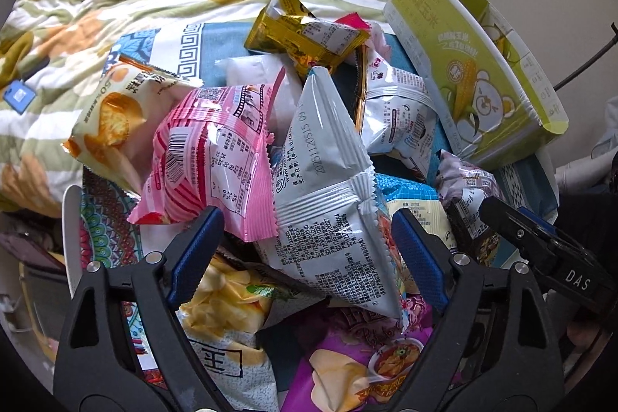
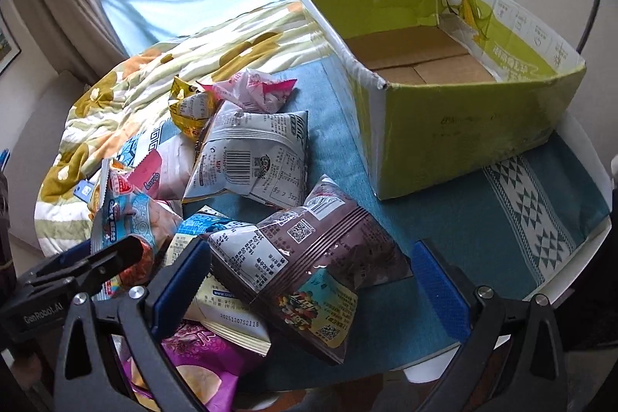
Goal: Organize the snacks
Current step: 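Grasp a white-blue snack bag with the left gripper while the right grasps a brown bag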
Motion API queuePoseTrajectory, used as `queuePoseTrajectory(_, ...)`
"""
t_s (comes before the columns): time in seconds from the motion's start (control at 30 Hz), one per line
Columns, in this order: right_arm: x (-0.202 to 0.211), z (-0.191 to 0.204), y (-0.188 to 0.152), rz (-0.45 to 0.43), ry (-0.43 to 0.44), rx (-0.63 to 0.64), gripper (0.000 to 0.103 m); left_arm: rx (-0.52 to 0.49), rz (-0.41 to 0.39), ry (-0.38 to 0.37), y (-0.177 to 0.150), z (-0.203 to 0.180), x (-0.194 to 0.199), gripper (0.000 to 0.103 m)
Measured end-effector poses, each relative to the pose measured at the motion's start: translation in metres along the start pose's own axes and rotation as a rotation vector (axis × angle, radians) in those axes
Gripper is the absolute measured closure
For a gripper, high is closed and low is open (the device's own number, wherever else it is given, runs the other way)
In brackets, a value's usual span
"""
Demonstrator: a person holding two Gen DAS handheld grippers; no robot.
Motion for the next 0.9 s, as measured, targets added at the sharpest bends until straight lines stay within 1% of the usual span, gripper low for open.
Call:
queuePoseTrajectory(0.2,-0.015,-0.012,-0.002,0.041,-0.014,-0.134,0.0,0.005,0.007,-0.009,-0.001,0.001,-0.002,0.022)
queuePoseTrajectory(0.4,-0.028,-0.02,-0.001,0.052,0.071,-0.279,0.0,0.002,0.004,-0.022,-0.002,0.002,-0.001,0.03)
queuePoseTrajectory(0.53,-0.035,-0.023,-0.001,0.055,0.099,-0.336,0.0,0.004,-0.003,-0.029,-0.003,0.002,0.002,0.034)
queuePoseTrajectory(0.63,-0.036,-0.024,-0.001,0.05,0.118,-0.354,0.0,0.004,-0.018,-0.031,-0.003,0.004,0.007,0.041)
queuePoseTrajectory(0.73,-0.034,-0.021,0.0,0.04,0.142,-0.345,0.011,0.002,-0.034,-0.027,-0.003,0.007,0.014,0.048)
queuePoseTrajectory(0.8,-0.033,-0.019,-0.001,0.035,0.154,-0.34,0.022,0.004,-0.045,-0.027,-0.004,0.009,0.018,0.058)
queuePoseTrajectory(0.83,-0.032,-0.018,-0.001,0.034,0.156,-0.337,0.025,0.004,-0.053,-0.023,-0.004,0.011,0.02,0.06)
queuePoseTrajectory(0.9,-0.031,-0.019,0.002,0.026,0.162,-0.327,0.036,0.004,-0.065,-0.02,-0.003,0.013,0.025,0.065)
Point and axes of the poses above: each gripper's, at about its wrist camera, not at the fingertips, and x roughly against the way its jaws point, z to its left, y to its top, the point moved 6 cm from there along -x, roughly the way its jaws point, and after that the axes turned 11 degrees about y, right-handed, at the moved point
